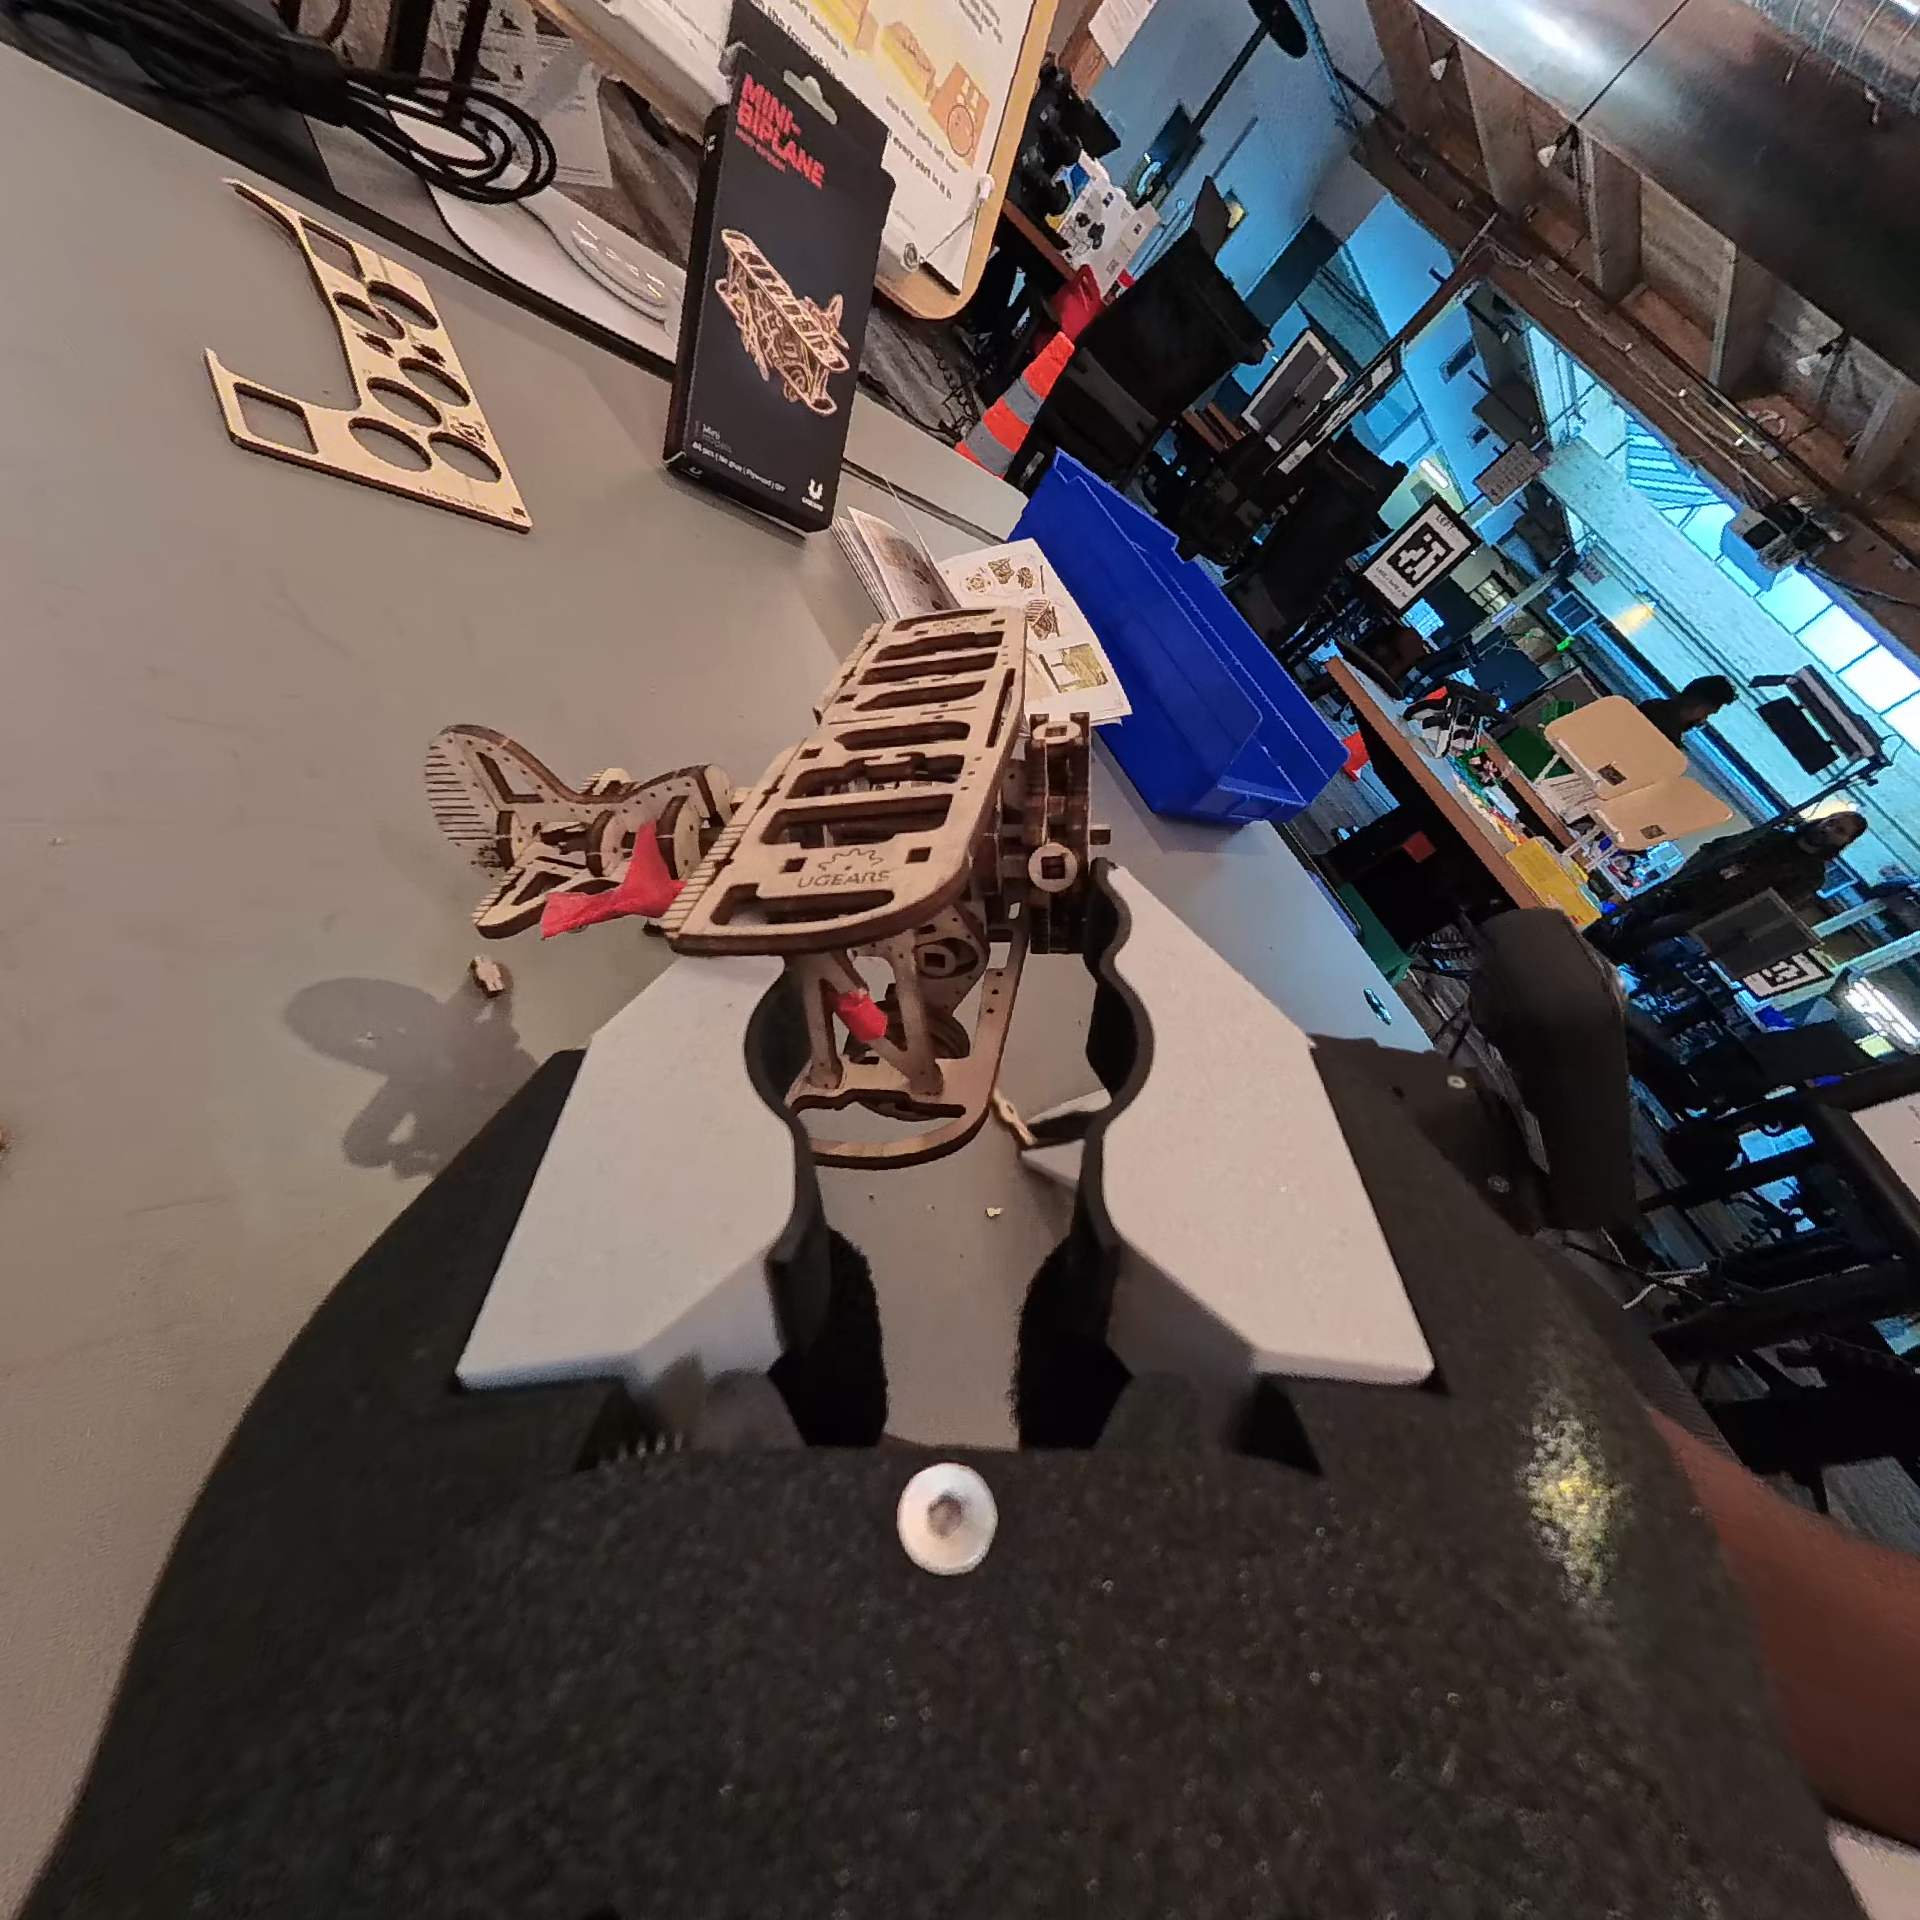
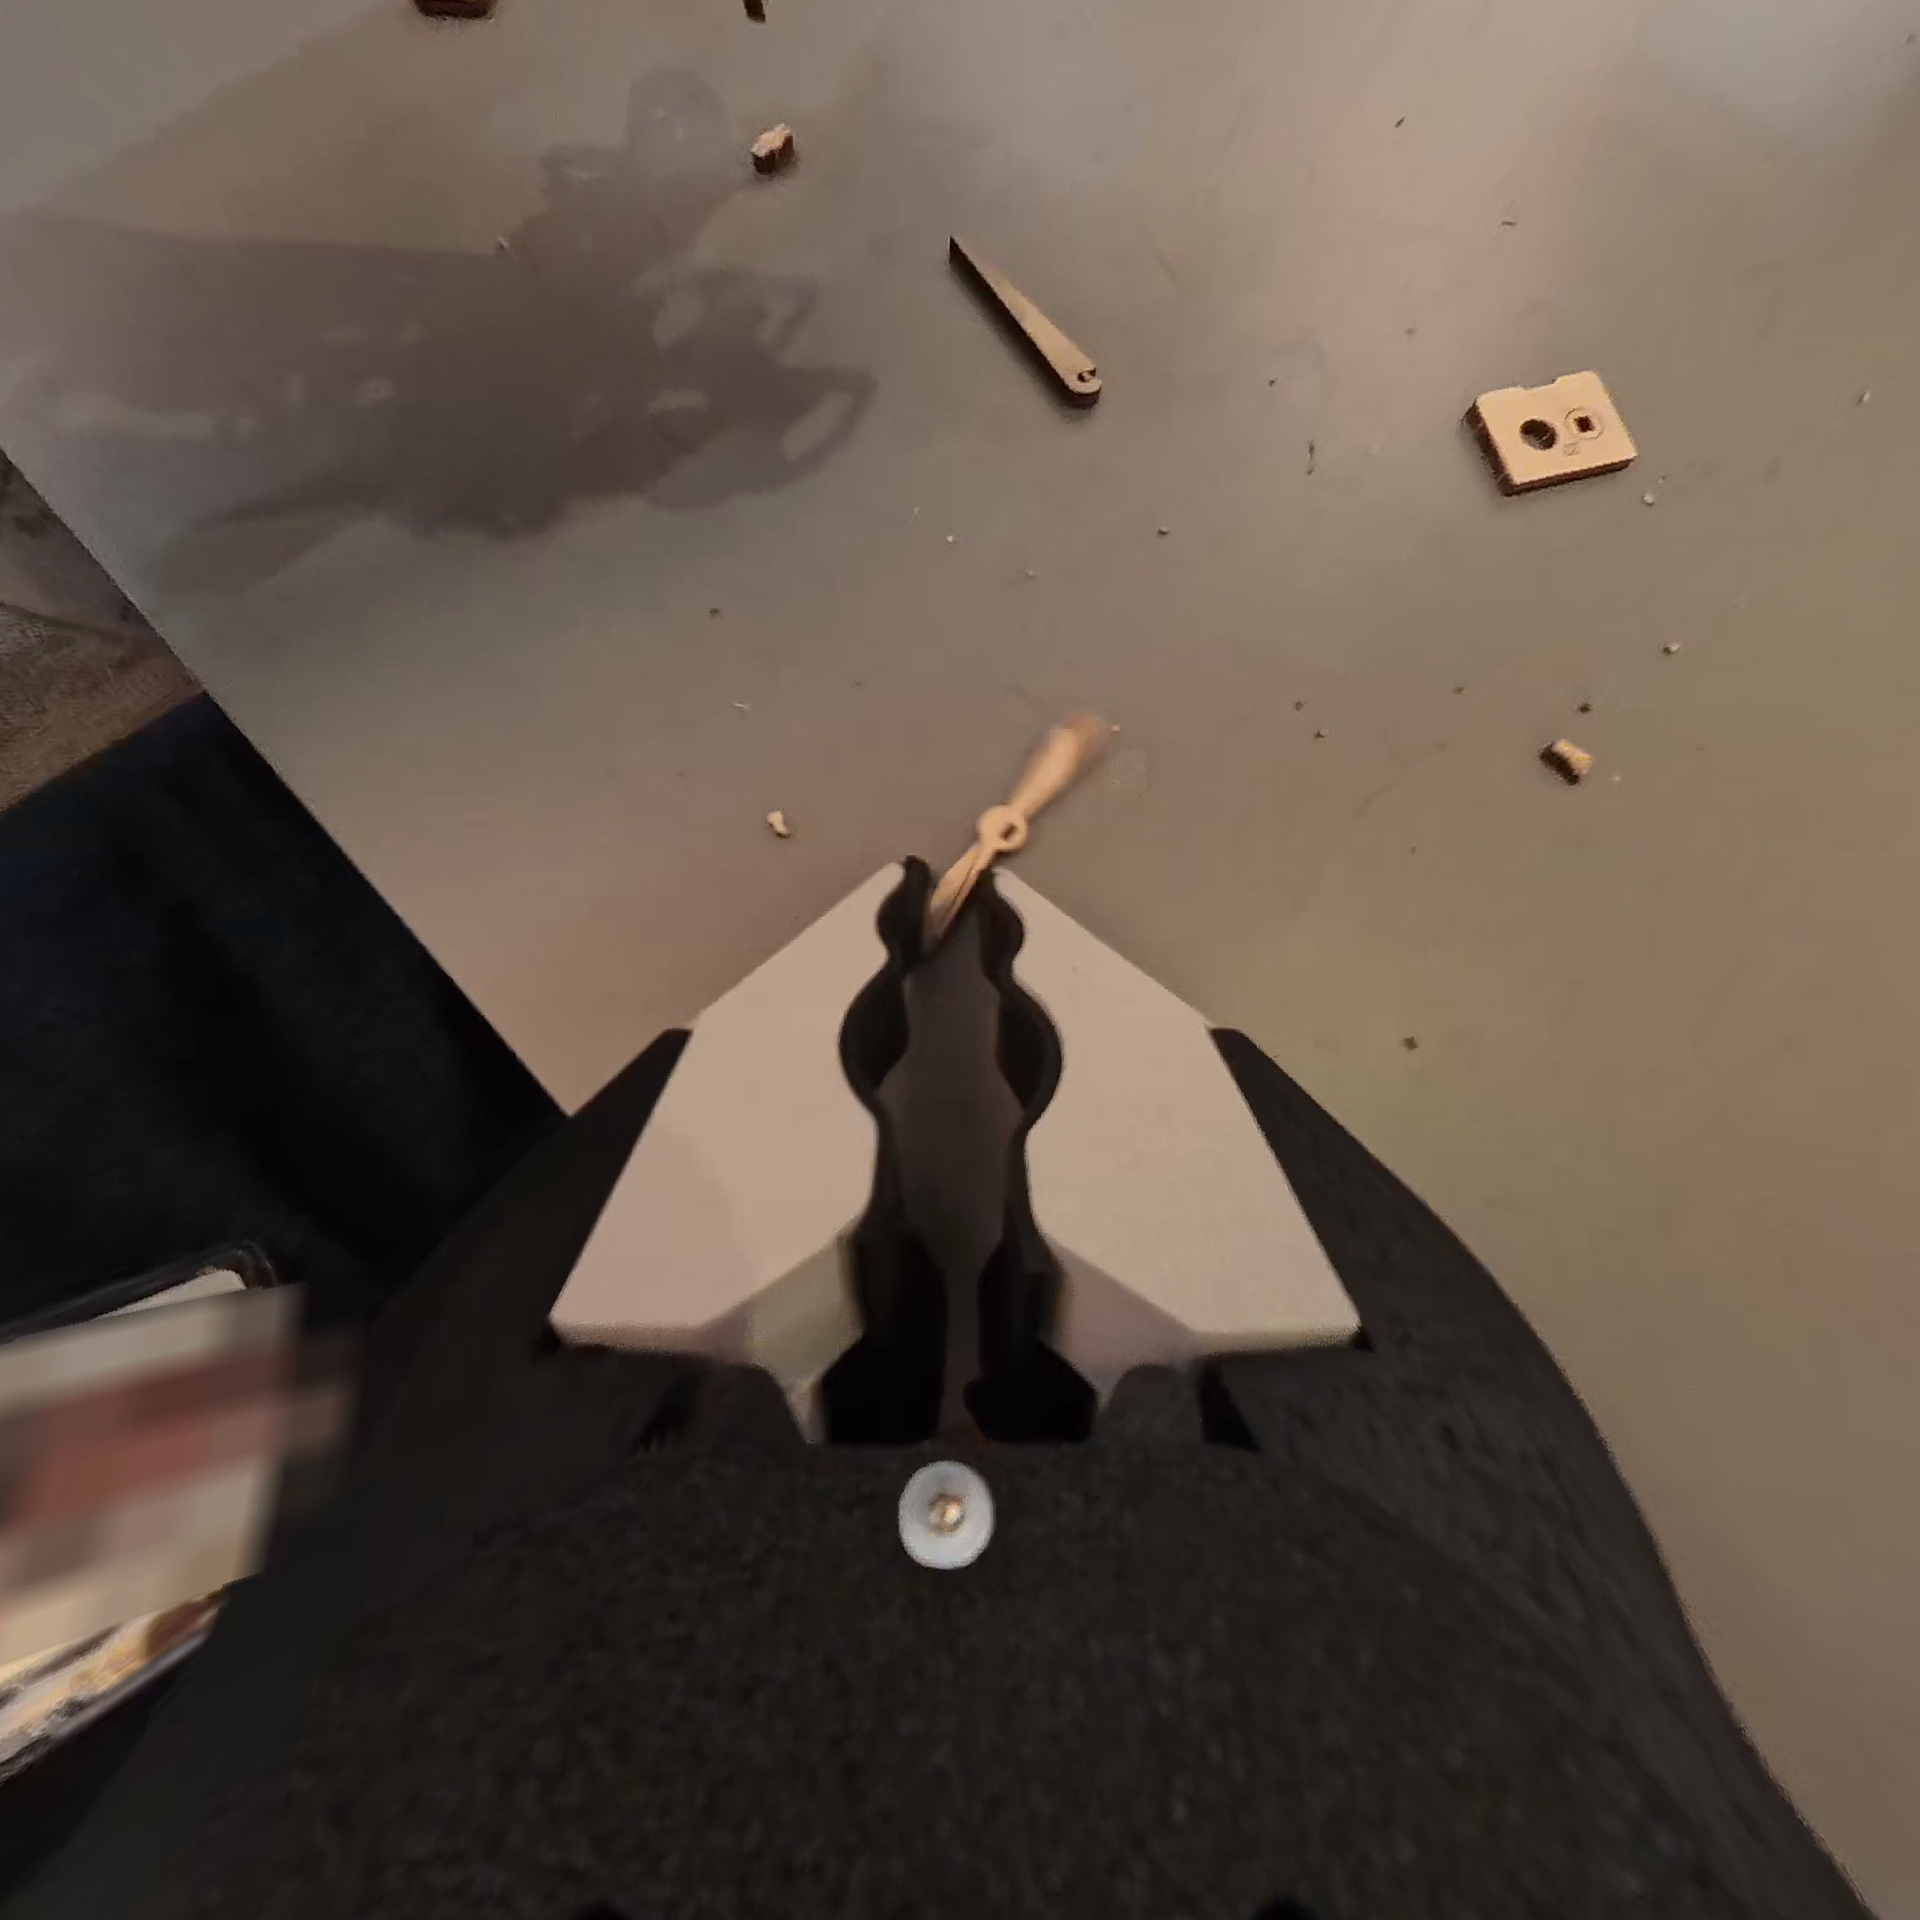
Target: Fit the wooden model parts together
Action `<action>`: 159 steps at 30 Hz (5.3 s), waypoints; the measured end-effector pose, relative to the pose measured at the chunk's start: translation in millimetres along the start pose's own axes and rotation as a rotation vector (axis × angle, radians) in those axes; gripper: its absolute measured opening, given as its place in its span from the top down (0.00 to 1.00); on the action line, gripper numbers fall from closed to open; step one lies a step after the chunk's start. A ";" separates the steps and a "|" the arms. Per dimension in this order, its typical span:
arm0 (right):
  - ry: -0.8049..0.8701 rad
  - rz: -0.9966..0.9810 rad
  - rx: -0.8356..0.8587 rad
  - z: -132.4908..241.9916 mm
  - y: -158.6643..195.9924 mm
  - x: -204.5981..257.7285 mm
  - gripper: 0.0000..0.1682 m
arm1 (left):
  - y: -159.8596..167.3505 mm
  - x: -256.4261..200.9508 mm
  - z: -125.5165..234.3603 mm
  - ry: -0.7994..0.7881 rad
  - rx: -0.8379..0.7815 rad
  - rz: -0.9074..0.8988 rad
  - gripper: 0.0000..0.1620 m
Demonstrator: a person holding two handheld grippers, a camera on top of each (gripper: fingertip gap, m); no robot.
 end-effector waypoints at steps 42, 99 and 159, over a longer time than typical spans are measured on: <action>-0.031 0.200 -0.369 41.5 -150.0 34.9 0.98 | 5.0 -16.8 -7.0 0.157 -0.078 0.290 0.70; -0.266 0.054 -0.411 37.6 -135.7 26.3 0.98 | -8.7 -42.9 0.7 -0.133 -0.081 -0.637 0.70; 0.003 0.198 0.036 84.6 -151.4 -56.2 0.93 | 21.6 -64.3 -96.2 0.104 0.045 0.837 0.70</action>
Point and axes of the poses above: each gripper's, where its closed fingertips meet, z back along the fingers, y out of its underside, x = y × z across the jaws, the point moved 4 cm from there along z, back along the fingers, and after that the axes turned 4 degrees about -x, right-handed, at the moved point
